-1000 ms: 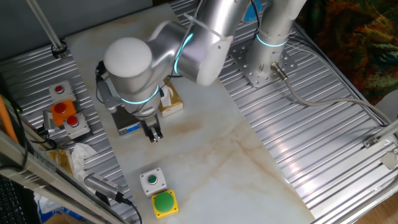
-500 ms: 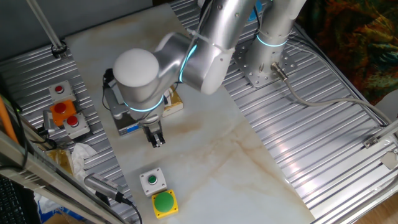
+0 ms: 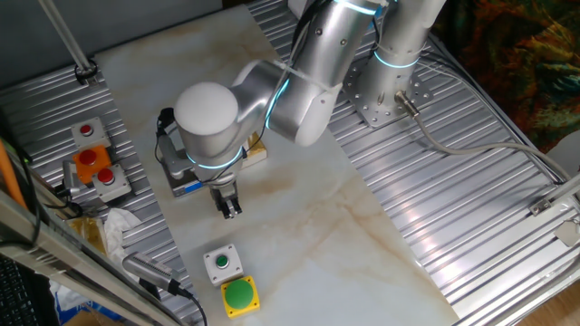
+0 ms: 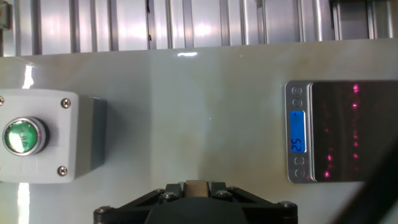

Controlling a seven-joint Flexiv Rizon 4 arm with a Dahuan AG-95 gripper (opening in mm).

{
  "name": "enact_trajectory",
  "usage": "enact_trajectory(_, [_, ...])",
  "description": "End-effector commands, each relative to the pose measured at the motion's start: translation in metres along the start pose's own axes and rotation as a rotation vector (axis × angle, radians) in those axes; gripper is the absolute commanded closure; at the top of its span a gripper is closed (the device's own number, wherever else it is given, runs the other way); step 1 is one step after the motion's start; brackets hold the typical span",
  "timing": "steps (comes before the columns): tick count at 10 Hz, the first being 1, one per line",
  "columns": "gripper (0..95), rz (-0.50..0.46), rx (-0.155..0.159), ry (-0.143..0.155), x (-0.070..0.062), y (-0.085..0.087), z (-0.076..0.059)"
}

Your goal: Remove the object from the scale

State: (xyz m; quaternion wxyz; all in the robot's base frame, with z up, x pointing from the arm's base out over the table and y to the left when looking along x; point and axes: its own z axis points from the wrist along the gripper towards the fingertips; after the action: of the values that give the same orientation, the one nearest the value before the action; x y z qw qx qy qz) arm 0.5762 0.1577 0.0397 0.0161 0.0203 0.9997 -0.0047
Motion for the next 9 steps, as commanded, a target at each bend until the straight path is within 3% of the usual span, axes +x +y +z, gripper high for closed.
enact_trajectory(1, [95.0, -0.003, 0.0, -0.004, 0.0005, -0.0006, -0.0006])
enact_trajectory(3, [57.0, -0.018, -0.005, -0.002, 0.0005, -0.0006, -0.0006])
enact_trajectory(9, [57.0, -0.036, -0.004, 0.002, 0.0004, -0.0004, -0.0026])
